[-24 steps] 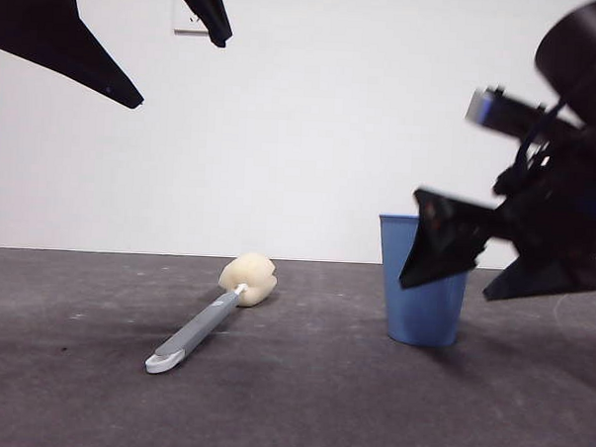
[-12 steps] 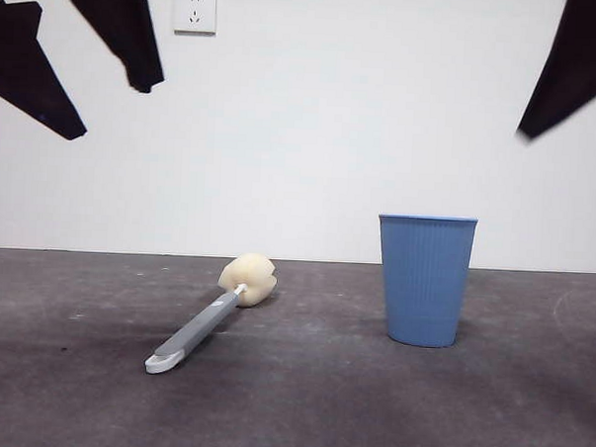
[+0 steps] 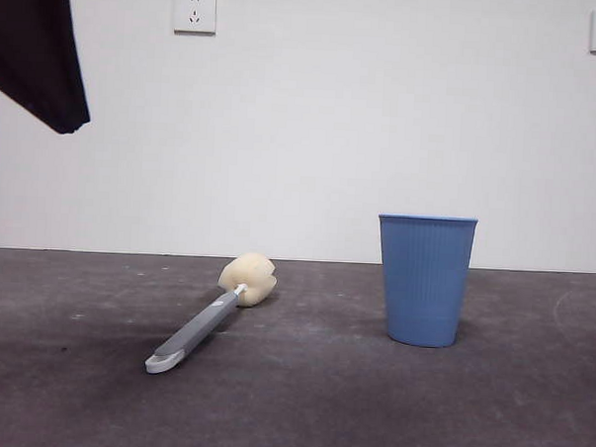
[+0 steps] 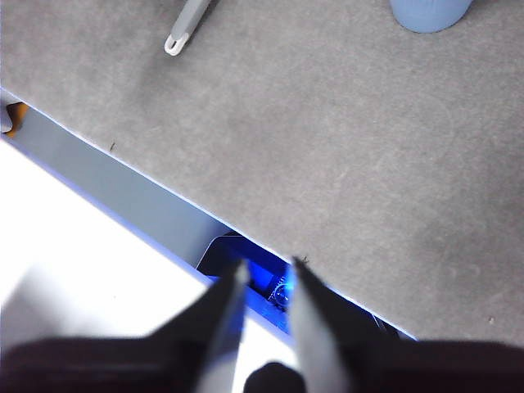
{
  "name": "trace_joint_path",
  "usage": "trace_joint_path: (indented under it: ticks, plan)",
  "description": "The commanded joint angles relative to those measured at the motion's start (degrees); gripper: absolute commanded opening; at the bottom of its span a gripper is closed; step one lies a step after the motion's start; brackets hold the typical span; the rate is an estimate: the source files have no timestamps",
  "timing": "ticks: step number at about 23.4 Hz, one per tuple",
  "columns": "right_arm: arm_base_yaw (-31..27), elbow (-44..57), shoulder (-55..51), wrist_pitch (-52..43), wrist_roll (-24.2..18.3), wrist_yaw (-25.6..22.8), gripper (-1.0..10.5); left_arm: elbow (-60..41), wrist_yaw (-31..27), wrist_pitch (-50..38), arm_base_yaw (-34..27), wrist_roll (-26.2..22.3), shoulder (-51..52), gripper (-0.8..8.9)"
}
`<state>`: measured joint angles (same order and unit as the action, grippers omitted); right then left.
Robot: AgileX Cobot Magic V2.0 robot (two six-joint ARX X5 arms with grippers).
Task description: Pick up the cup brush,pick up the cup,insert the brush into the cup,clean the cup,put the cup brush back,put the cup back to the fixed position on the table
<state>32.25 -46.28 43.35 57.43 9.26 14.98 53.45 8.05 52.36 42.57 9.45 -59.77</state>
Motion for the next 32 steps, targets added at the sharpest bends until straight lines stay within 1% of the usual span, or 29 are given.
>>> trace_joint_path:
  ticks: [1,5,12,13,14,15,16,17,18,19,21,22,23,25,27,29,32]
  plan:
    - [0.13,-0.04,-0.02,-0.11,0.5,0.04,0.0,-0.68,-0.28,0.02,0.2,-0.68,-0.04,-0.03]
    - [0.11,-0.04,-0.02,-0.11,0.33,-0.13,0.0,-0.68,-0.42,-0.94,0.2,-0.66,-0.04,-0.03]
    - [0.11,-0.04,-0.02,-0.11,0.35,-0.13,0.0,-0.66,-0.76,-7.78,0.2,-1.07,-0.04,-0.06]
    - [0.11,-0.04,-0.02,-0.11,0.35,-0.13,0.0,-0.66,-4.2,-9.31,0.2,-3.48,-0.04,-0.05]
    - [0.11,-0.04,-0.02,-0.11,0.35,-0.13,0.0,-0.66,-9.29,-10.99,-0.22,-5.57,0.83,-0.04]
    - [0.11,-0.04,-0.02,-0.09,0.35,-0.11,0.0,-0.66,-13.73,-12.15,-1.18,-6.51,2.05,-0.04]
    - [0.11,-0.04,-0.02,-0.11,0.35,-0.11,0.0,-0.66,-16.35,-12.83,-2.43,-6.49,3.39,-0.04]
    - [0.11,-0.04,-0.02,-0.11,0.35,-0.13,0.0,-0.68,-16.96,-13.35,-3.85,-7.54,4.92,-0.04]
    - [0.11,-0.04,-0.02,-0.11,0.33,-0.33,0.0,-0.72,-16.83,-14.64,-6.36,-11.08,7.34,-0.04]
    - [0.11,-0.04,-0.02,-0.11,0.35,-0.33,0.0,-1.2,-16.63,-17.05,-9.35,-12.35,9.88,-0.04]
    - [0.11,-0.04,-0.02,-0.11,0.33,-0.31,0.0,-4.39,-16.44,-26.14,-17.11,-12.48,15.72,-0.04]
    - [0.11,-0.04,-0.02,-0.11,0.33,-0.31,0.0,-7.74,-15.72,-31.74,-21.88,-12.37,19.41,-0.04]
    - [0.11,-0.04,-0.02,-0.11,0.33,-0.31,0.0,-11.02,-14.86,-36.22,-25.46,-12.37,22.71,-0.04]
    - [0.11,-0.04,-0.02,-0.11,0.35,-0.31,0.0,-19.58,-15.12,-44.44,-31.8,-12.28,30.23,-0.04]
    - [0.11,-0.04,-0.02,-0.11,0.35,-0.31,0.0,-26.25,-15.41,-48.37,-35.26,-12.28,35.39,-0.04]
    - [0.11,-0.04,-0.02,-0.11,0.35,-0.33,0.0,-31.74,-15.39,-50.18,-37.64,-12.17,39.56,-0.04]
    - [0.11,-0.04,-0.02,-0.11,0.35,-0.31,0.0,-38.6,-15.43,-51.1,-39.65,-11.04,44.85,-0.03]
